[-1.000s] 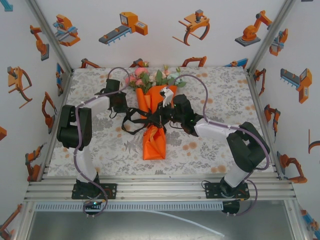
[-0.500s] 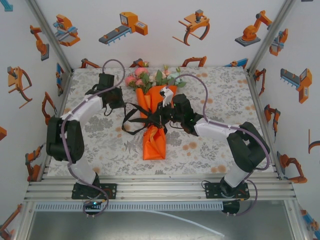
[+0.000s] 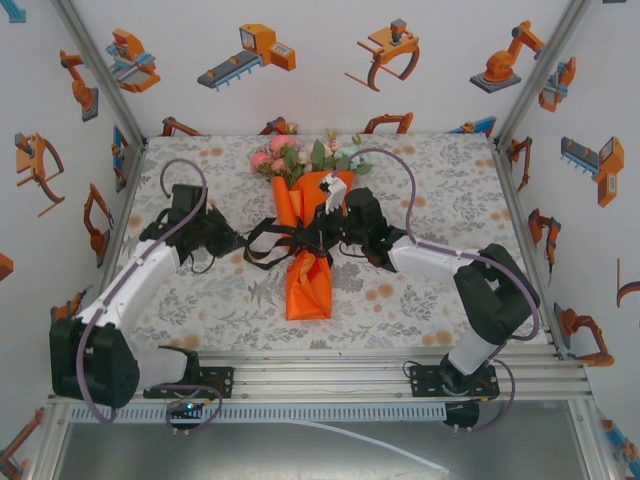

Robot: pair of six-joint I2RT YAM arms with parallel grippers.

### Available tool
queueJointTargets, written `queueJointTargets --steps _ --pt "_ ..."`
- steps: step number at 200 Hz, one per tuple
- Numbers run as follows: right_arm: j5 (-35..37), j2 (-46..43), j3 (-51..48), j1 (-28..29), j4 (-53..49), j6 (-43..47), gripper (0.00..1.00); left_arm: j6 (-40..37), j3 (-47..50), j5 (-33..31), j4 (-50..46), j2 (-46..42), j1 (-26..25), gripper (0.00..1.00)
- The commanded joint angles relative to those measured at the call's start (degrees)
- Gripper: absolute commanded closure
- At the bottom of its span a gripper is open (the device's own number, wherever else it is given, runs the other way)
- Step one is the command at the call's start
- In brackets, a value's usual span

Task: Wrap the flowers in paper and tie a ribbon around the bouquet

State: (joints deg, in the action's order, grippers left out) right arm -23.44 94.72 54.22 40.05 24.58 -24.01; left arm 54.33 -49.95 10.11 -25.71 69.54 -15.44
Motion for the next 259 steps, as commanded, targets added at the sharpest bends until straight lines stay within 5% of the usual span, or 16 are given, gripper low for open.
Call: queueJointTargets --steps 1,28,81,97,144,215,259 --pt "-0.5 0.3 2.6 0.1 1.6 -0.1 1.0 22.6 7.0 6.0 3.8 -4.2 -2.7 0.99" --pt "-0.8 0.6 2.4 0.1 2.6 -1.1 1.0 32.3 9.9 7.5 12.8 -3.4 -9.7 0.98" --pt "-0.5 -0.2 1.7 0.3 2.2 -1.4 1.0 34.2 7.0 9.9 28.2 9.5 -18.4 0.79" --pt "-0.4 -0.6 1.6 0.3 2.0 -1.3 1.0 30.5 6.2 7.8 26.6 10.0 -19.0 0.67" --pt "-0.3 -0.8 1.3 0.3 1.7 -0.9 1.0 4.3 1.8 -7.5 11.5 1.9 -19.1 0.42" --pt "-1.2 -1.0 1.9 0.5 0.2 0.9 1.0 -8.1 0.2 -11.8 9.2 -7.0 -18.2 0.4" --pt "-3.4 -1.0 3.4 1.8 -2.7 3.9 1.0 -13.2 -10.6 -0.1 10.0 5.3 -16.7 0.44"
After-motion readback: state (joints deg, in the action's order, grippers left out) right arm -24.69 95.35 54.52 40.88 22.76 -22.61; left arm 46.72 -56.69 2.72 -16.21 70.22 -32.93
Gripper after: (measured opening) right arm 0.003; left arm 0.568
